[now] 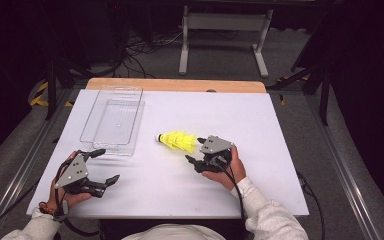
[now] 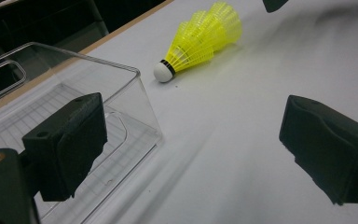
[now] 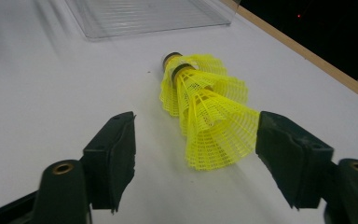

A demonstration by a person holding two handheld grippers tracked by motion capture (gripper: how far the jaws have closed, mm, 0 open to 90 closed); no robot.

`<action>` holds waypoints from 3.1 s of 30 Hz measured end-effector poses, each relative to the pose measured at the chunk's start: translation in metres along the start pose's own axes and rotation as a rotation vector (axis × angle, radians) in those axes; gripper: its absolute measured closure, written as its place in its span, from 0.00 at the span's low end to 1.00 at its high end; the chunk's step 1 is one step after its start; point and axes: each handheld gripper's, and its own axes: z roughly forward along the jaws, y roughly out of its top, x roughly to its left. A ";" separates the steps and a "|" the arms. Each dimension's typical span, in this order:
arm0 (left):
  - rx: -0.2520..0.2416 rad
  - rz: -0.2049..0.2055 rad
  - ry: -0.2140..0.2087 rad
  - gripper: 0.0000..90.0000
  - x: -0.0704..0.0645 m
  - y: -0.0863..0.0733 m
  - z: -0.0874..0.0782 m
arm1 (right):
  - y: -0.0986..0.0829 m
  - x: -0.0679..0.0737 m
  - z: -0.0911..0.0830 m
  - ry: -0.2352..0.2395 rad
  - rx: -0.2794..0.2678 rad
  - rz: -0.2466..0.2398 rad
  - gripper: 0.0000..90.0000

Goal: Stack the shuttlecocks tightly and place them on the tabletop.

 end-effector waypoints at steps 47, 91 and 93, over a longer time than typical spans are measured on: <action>0.013 0.003 -0.011 0.09 -0.001 -0.001 0.004 | 0.014 0.011 0.078 0.136 0.131 0.164 0.20; 0.018 -0.001 -0.015 0.09 -0.001 -0.001 0.004 | 0.038 0.008 0.119 -0.208 0.134 0.199 0.89; 0.017 -0.002 -0.015 0.09 0.000 -0.001 0.004 | 0.038 0.007 0.118 -0.202 0.128 0.206 0.89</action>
